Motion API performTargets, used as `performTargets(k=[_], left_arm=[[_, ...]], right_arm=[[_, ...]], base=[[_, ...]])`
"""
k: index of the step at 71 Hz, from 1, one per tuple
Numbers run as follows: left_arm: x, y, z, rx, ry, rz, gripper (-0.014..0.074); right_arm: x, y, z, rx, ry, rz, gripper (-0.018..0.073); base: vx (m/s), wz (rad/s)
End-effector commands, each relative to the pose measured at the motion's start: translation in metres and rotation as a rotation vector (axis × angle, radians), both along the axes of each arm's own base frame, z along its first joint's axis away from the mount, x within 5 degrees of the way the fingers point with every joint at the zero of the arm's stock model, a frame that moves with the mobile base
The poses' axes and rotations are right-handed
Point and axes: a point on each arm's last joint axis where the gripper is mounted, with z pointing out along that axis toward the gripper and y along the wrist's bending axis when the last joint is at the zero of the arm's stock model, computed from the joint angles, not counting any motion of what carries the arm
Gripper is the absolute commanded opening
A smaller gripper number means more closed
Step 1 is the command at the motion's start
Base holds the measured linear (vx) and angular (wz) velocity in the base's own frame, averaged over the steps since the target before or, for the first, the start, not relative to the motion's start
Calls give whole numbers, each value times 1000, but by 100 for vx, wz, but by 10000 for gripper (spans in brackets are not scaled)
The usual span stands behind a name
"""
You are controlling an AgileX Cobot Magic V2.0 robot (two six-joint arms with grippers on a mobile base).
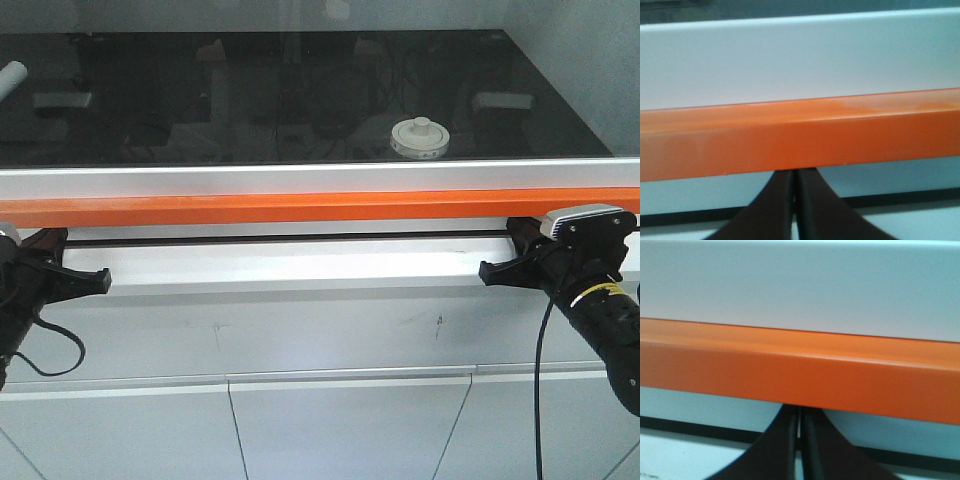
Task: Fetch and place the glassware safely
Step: 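Push the orange sash handle upward with both grippers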
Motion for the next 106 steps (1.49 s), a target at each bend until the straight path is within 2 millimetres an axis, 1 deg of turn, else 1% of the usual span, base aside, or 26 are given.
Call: performTargets(k=[1,23,43,53,69,89,106], left_arm=[[1,-1,37,-9,-283,-5,-7],[0,-1,38,-7,-288,-5,-7],[4,-1,44,-9,-321,-5,-7],[7,-2,59,-7,-332,-5,-7],[9,-2,83,-4,-370,-11,-7],[2,-2,100,-3,-426,-13,-7],[-9,-2,121,-3,-476,-13,-7]], right_arm=[[8,-1,39,37,-274,4,-1],[7,-1,40,37,-275,4,-1],[7,-1,43,46,-316,10,-1],[5,-1,49,43,-320,8,-1],[0,-1,70,31,-366,3,-1],[-6,-1,88,27,-418,2,-1],[-11,-1,102,21,-449,0,-1]], base=[[0,0],[0,0],[0,0],[0,0],[0,0],[0,0],[0,0]])
